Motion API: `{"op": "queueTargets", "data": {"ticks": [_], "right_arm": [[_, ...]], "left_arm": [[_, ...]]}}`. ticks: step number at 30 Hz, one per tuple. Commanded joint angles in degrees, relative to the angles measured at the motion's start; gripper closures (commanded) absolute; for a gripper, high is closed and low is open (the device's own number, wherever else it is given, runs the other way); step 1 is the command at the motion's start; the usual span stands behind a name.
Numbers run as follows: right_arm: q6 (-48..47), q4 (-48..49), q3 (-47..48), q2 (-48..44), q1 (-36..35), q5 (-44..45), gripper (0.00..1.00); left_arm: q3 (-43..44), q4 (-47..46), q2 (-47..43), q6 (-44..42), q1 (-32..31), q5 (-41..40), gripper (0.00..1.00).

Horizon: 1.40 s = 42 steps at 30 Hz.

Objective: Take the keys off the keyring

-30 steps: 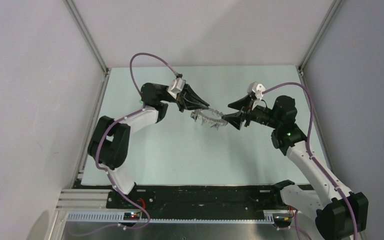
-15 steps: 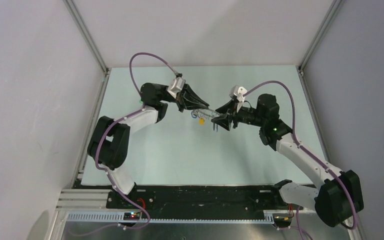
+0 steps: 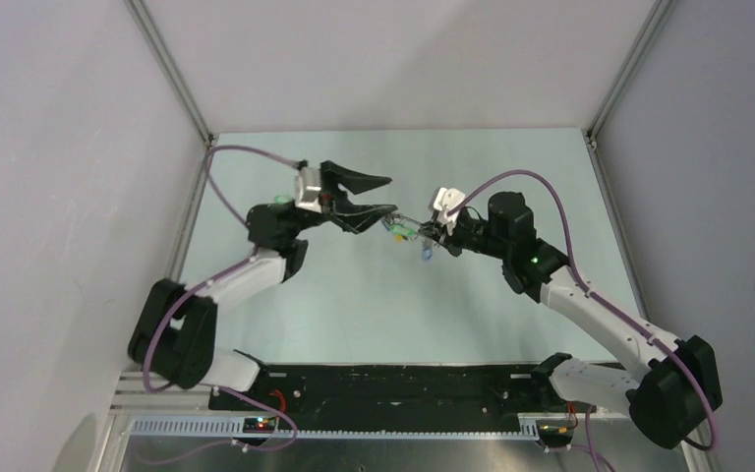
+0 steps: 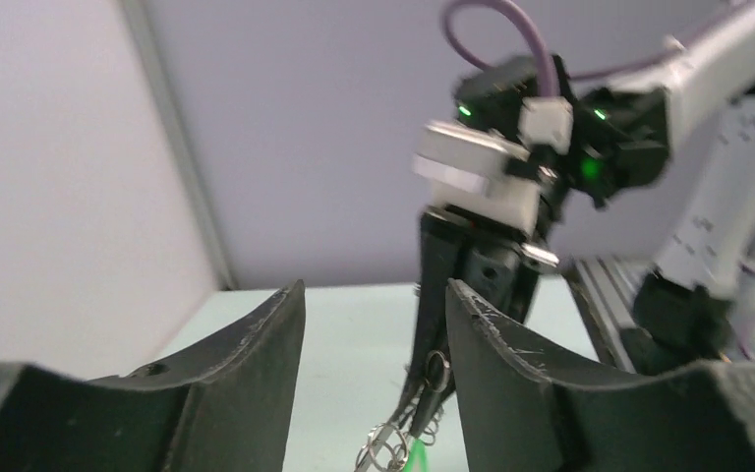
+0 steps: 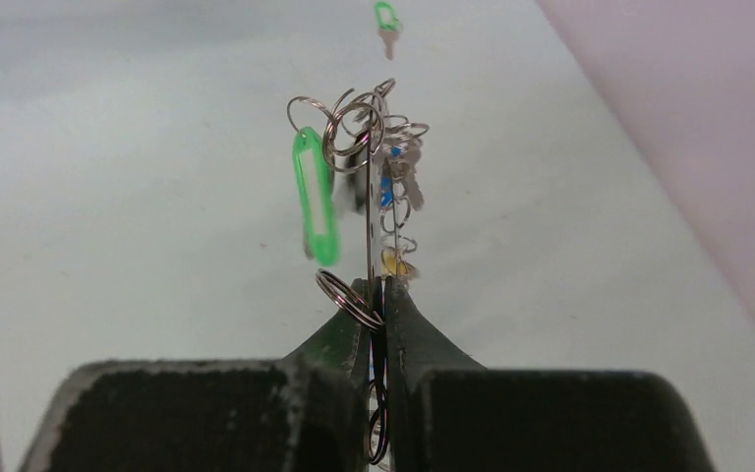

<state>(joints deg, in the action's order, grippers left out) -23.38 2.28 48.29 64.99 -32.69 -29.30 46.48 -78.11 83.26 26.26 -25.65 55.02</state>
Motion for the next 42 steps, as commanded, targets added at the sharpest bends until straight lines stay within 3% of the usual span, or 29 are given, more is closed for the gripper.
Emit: {"op": "queueTargets", "data": {"ticks": [1,8,17,23,28,37,42], "right_arm": [[-14.7,-0.2,2.7,-3.9,-2.3,9.8,1.0],[-29.8,5.0,3.7,-4.8,-5.4,18.4,1.0],[-39.0,11.3,5.6,-3.4,-8.1,19.5,1.0],[-42.1,13.7,5.6,-2.6,-9.2,17.5,1.0],[-43.7,13.9,5.8,-2.3,-9.6,16.7,1.0],[-44.7,12.9,6.0,-2.1,-9.9,16.4,1.0],[-45.1,11.9,6.0,-2.5,-9.9,15.7,1.0]], "left_arm": [[-7.4,-0.8,-8.8,-6.6,0.0,-21.8,0.41],[-16.6,11.3,-15.4,-15.2,-2.4,-33.8,0.37],[-20.3,13.0,-14.5,-18.9,-6.0,-39.1,0.36],[-20.4,13.0,-13.4,-19.1,-6.1,-38.6,0.36],[-19.2,13.1,-12.8,-18.7,-6.1,-33.2,0.36],[-17.8,13.0,-11.8,-23.1,-7.4,-21.5,0.47],[-16.9,13.0,-10.6,-24.1,-7.7,-20.9,0.48]]}}
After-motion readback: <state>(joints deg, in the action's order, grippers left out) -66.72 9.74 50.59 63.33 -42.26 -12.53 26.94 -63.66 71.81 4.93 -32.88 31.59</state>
